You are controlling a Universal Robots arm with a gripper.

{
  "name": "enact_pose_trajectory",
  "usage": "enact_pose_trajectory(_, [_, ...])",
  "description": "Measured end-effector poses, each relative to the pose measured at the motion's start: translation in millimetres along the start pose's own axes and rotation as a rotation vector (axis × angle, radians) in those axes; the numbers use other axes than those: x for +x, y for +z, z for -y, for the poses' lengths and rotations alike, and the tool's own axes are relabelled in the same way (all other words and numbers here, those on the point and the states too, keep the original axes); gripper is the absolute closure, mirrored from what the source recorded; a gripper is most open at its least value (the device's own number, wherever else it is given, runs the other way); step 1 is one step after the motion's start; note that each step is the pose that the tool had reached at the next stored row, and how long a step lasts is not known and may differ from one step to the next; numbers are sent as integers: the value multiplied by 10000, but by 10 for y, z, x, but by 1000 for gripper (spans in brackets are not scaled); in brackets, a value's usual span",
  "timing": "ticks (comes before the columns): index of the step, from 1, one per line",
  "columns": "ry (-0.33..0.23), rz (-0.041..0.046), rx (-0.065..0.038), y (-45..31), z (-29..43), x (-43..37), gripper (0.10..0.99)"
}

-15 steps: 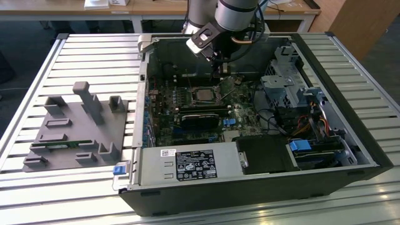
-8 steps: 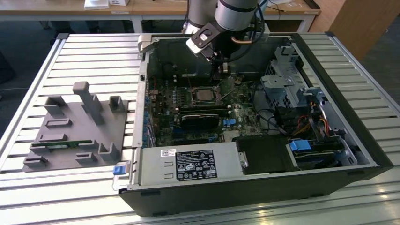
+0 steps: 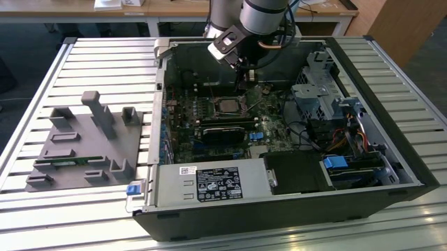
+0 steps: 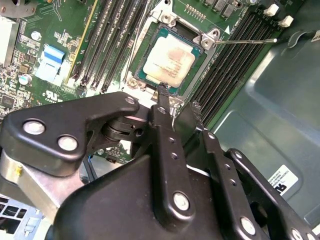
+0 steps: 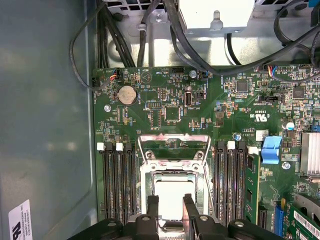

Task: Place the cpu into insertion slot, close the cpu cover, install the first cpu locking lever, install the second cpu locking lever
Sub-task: 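Close the cpu cover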

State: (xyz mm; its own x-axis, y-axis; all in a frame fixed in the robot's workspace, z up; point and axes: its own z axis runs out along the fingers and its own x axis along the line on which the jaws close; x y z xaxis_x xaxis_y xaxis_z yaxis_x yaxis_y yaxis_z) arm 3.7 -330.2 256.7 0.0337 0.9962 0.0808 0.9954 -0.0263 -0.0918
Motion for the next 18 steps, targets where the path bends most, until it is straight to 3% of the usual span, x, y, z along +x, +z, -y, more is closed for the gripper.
enact_pose_trajectory(7, [0, 0, 1, 0, 2, 0, 773])
enact_pose_trajectory(8, [-1, 0, 0, 0, 3, 0, 843])
enact_pose_trajectory(11, [0, 0, 0, 0, 4, 0, 859])
enact_pose_trajectory(12, [0, 0, 0, 0, 4, 0, 957])
enact_pose_trajectory(18, [0, 0, 0, 1, 6, 0, 980])
